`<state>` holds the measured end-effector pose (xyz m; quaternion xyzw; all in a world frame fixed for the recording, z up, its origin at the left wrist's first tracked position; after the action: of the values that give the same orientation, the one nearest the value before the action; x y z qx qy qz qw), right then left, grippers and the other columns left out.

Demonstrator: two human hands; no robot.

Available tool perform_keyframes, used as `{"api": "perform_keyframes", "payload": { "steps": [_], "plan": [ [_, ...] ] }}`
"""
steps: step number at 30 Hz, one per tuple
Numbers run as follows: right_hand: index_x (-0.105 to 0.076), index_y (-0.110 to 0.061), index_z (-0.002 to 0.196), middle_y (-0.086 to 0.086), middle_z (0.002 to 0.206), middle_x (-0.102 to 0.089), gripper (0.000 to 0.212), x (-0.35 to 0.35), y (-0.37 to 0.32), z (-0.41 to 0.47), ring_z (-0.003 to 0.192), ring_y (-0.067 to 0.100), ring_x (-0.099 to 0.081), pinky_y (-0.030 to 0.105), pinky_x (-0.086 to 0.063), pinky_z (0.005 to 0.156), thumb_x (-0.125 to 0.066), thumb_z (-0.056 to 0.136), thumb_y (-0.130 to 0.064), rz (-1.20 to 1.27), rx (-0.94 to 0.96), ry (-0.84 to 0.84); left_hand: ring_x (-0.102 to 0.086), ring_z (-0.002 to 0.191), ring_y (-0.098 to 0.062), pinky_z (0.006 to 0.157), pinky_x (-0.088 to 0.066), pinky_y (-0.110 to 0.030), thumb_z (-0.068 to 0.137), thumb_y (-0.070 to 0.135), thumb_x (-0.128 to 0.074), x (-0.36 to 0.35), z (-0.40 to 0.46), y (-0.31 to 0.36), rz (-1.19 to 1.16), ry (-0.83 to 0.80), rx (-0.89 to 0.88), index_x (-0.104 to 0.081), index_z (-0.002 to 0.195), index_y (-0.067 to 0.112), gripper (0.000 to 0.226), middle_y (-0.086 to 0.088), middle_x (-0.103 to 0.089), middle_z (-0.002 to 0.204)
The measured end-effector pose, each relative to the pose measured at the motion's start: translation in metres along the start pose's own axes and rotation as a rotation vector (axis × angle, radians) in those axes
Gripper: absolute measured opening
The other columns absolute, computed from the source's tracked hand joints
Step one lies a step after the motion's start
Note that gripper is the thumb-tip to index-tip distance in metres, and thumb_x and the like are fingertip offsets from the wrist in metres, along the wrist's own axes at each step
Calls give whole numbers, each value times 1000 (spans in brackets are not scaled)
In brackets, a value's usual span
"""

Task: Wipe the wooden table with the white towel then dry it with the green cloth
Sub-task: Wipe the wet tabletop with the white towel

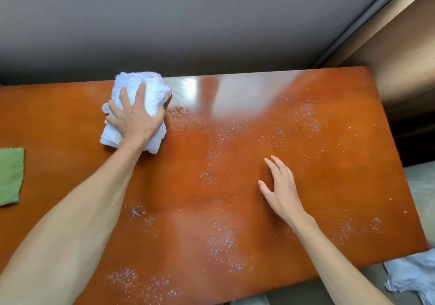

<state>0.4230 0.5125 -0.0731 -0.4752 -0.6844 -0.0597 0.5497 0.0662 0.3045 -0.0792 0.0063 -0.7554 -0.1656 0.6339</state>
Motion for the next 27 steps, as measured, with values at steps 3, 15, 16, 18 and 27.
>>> {"api": "perform_keyframes", "payload": {
  "steps": [3, 15, 16, 18, 27],
  "plan": [
    [-34, -21, 153, -4, 163, -25, 62, 17, 35, -1, 149, 17, -20, 36, -20, 120, -60, 98, -26, -2, -41, 5, -19, 144, -44, 111, -21, -68, 91, 63, -48, -13, -17, 44, 8, -30, -24, -22, 154, 46, 71, -6, -19, 164],
    [-36, -24, 153, -3, 163, -25, 64, 80, 133, 46, 150, 21, -19, 42, -21, 121, -63, 95, -33, -73, 100, -92, -45, 126, -44, 92, -40, -54, 72, 55, -60, -85, -235, 200, 14, -86, -229, -50, 142, 42, 71, -6, -47, 148],
    [-36, -25, 153, -3, 163, -25, 65, 82, 136, 48, 150, 20, -19, 41, -21, 121, -63, 95, -35, -90, 129, -102, -46, 125, -44, 92, -40, -53, 73, 54, -63, -86, -253, 198, 20, -63, -232, -51, 142, 41, 71, -6, -48, 148],
    [-35, -25, 153, -3, 164, -23, 68, 85, 141, 52, 151, 20, -17, 40, -20, 122, -65, 93, -38, -136, 181, -130, -47, 125, -44, 93, -41, -54, 76, 53, -67, -87, -277, 188, 40, -23, -217, -54, 142, 38, 68, -8, -48, 149],
    [-35, -30, 153, -8, 165, -19, 81, 90, 148, 61, 152, 20, -15, 39, -18, 122, -75, 84, -45, -146, 301, -160, -40, 133, -38, 95, -39, -56, 80, 64, -50, -65, -250, 128, -13, 59, 146, -49, 144, 40, 68, -4, -44, 151]
  ]
}}
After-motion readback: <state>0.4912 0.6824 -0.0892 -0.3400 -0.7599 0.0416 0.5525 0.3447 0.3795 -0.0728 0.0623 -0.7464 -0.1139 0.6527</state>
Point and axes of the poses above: each hand's wrist, its own z-axis towards the middle knuckle, its own x-axis out of the back of the hand, y = z × x, the point moved 7 cm from there along z, towards the middle knuckle
